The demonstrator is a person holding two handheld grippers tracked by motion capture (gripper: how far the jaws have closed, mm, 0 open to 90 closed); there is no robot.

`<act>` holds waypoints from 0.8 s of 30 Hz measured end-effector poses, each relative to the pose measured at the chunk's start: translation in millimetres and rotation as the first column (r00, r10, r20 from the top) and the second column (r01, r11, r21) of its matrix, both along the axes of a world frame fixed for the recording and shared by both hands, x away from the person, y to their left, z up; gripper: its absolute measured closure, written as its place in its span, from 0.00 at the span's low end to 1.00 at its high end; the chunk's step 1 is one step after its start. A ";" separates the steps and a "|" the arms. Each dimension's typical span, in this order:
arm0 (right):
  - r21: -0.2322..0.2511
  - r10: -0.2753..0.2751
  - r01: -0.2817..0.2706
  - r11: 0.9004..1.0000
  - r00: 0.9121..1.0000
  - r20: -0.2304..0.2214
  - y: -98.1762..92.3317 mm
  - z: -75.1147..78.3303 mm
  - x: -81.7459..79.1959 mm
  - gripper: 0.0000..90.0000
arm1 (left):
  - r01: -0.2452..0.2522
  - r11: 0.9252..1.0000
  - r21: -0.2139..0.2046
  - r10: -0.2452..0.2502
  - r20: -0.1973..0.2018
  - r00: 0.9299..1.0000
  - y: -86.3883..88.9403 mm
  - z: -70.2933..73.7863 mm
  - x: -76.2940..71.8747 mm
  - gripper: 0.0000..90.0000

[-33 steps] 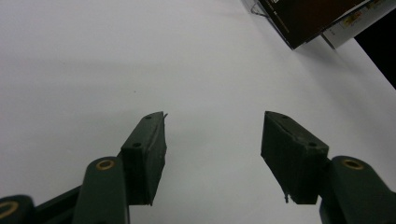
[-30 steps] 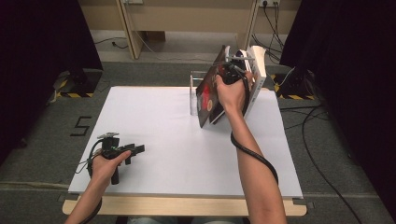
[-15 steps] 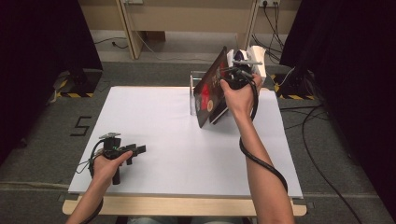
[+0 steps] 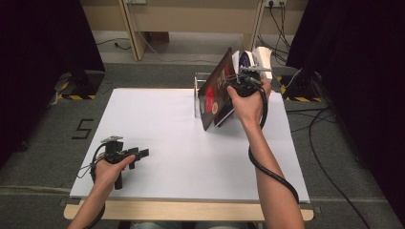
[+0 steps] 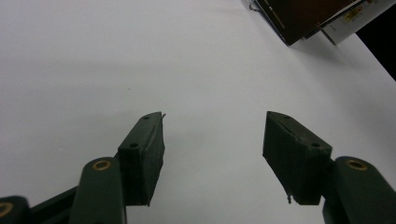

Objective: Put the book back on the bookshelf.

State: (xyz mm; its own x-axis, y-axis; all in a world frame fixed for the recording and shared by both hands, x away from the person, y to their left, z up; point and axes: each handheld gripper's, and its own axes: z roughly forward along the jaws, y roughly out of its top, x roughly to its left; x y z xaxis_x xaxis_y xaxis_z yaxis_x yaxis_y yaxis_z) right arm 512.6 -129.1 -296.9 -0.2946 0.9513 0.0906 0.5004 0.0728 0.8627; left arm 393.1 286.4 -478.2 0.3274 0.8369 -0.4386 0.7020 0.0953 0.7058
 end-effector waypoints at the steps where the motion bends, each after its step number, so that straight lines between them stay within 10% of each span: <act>1: 0.001 0.000 0.000 1.000 1.000 0.000 -0.6 -0.1 -0.9 0.56 | -0.003 1.000 0.007 0.003 0.003 1.000 0.3 0.2 -0.2 0.42; 24: 0.024 0.022 -0.022 0.999 1.000 -0.002 -19.0 -15.4 -29.6 0.55 | -0.006 0.999 0.034 0.005 0.026 1.000 0.6 4.4 -2.1 0.41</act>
